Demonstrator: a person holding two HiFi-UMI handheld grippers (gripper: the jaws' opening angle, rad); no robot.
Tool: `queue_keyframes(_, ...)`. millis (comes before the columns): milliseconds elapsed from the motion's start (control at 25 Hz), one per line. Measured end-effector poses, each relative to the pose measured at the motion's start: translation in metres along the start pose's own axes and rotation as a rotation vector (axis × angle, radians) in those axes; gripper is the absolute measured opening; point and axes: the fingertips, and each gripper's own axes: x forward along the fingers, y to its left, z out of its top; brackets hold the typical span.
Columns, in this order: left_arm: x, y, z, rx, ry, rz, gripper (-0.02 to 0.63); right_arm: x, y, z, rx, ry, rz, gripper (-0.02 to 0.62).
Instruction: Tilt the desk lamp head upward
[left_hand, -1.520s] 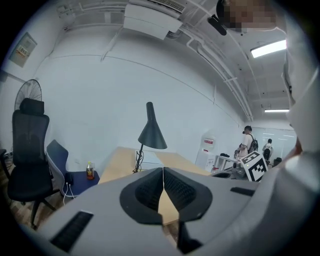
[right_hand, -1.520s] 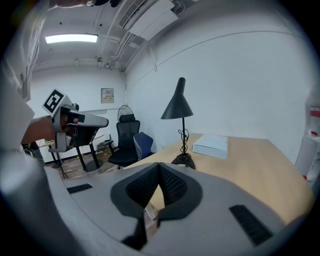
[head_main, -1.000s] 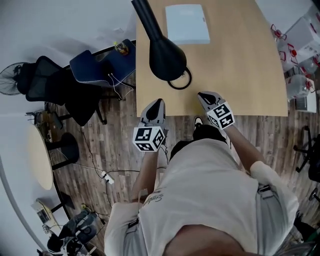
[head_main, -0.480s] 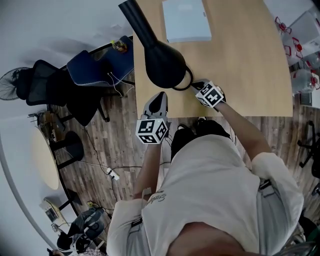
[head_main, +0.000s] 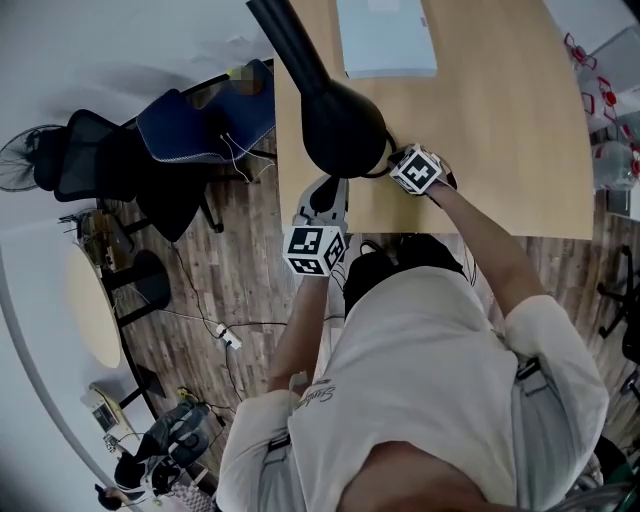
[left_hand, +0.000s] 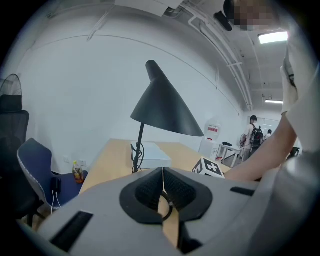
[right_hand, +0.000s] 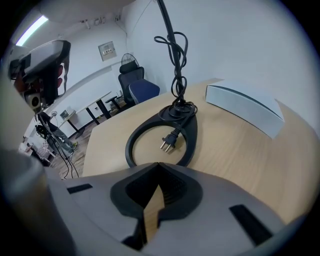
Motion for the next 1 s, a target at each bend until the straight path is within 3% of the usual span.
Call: queue_keyframes(1000,-0.017,-0.023,0.035,-0.014,-0.162,-0.027,0.015,0.001,0.002,0.000,0.081,0.020,-0.020,-0.005)
